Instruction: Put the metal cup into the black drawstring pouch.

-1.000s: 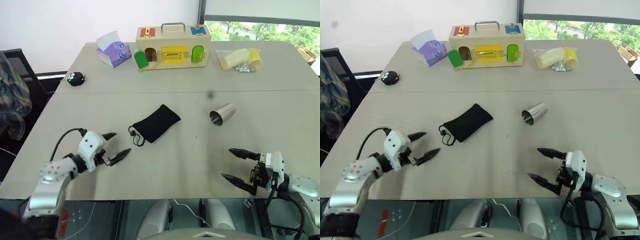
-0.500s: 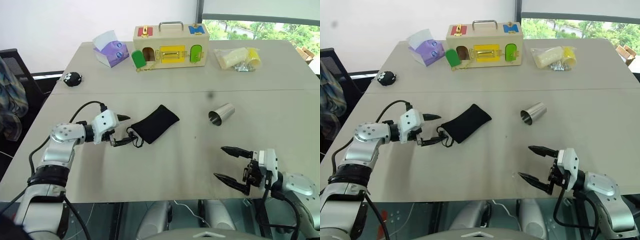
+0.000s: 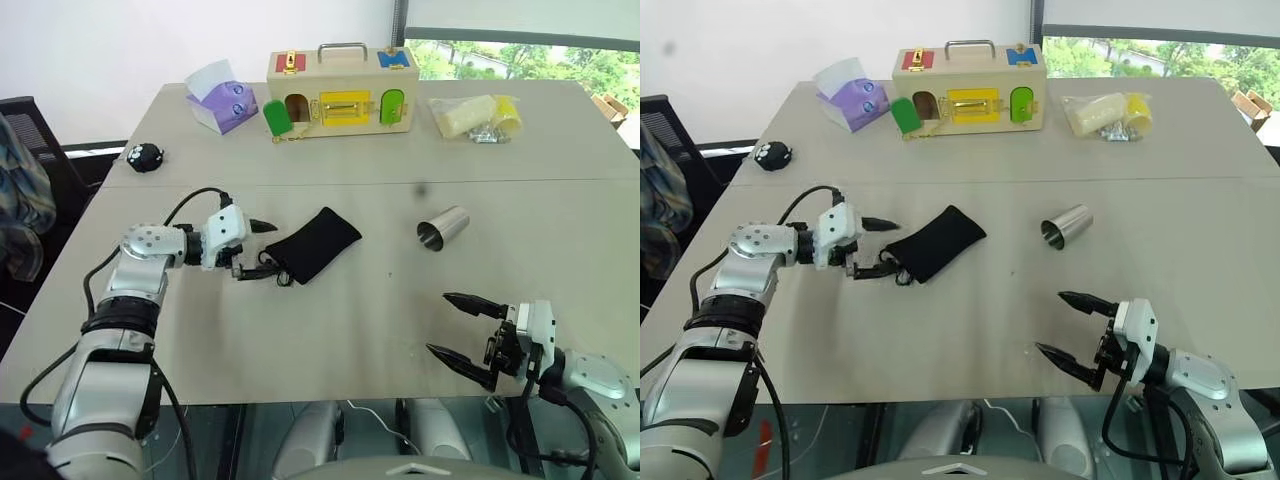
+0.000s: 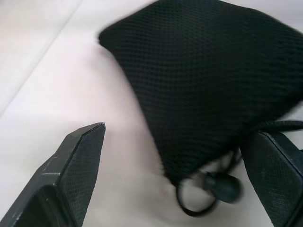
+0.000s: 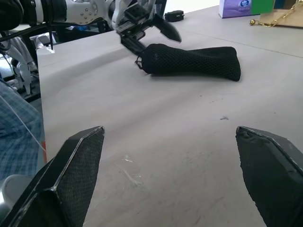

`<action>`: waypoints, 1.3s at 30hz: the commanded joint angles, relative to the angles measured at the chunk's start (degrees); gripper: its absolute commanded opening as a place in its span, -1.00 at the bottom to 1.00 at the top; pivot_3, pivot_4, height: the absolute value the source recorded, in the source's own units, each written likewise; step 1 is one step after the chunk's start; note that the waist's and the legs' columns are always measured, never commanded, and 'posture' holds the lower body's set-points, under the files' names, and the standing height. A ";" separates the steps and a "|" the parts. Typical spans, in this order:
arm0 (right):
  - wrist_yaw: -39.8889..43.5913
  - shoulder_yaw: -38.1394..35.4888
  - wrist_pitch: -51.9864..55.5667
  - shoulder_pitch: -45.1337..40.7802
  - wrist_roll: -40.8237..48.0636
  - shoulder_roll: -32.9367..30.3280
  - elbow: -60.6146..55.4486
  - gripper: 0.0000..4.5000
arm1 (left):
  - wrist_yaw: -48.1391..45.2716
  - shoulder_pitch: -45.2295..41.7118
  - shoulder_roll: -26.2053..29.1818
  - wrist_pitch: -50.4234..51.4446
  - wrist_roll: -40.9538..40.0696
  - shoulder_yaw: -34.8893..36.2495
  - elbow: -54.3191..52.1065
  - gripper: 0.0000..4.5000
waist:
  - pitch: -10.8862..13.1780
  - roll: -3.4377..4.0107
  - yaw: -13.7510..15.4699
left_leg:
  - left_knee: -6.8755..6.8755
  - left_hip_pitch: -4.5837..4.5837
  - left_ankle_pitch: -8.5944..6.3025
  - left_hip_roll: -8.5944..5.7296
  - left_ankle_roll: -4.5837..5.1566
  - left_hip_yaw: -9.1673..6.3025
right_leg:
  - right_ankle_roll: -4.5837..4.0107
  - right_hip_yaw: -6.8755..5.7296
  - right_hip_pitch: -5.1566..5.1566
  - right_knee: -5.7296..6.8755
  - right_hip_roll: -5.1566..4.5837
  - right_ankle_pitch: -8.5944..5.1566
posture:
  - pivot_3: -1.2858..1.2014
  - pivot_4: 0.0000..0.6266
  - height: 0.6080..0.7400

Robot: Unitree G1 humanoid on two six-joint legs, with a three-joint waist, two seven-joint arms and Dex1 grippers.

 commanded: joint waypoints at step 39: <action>-4.17 -0.68 -1.95 -1.47 -0.97 1.43 -2.31 1.00 | -0.06 -7.86 -8.39 -4.34 -2.36 2.82 5.34 -0.97 | 0.12 -0.22 0.09 | 0.74 -0.07 -0.10 -0.06 0.17 -0.11 | 0.03 -0.05 -0.02 0.72 0.00 -0.02 | 0.03 -0.52 0.54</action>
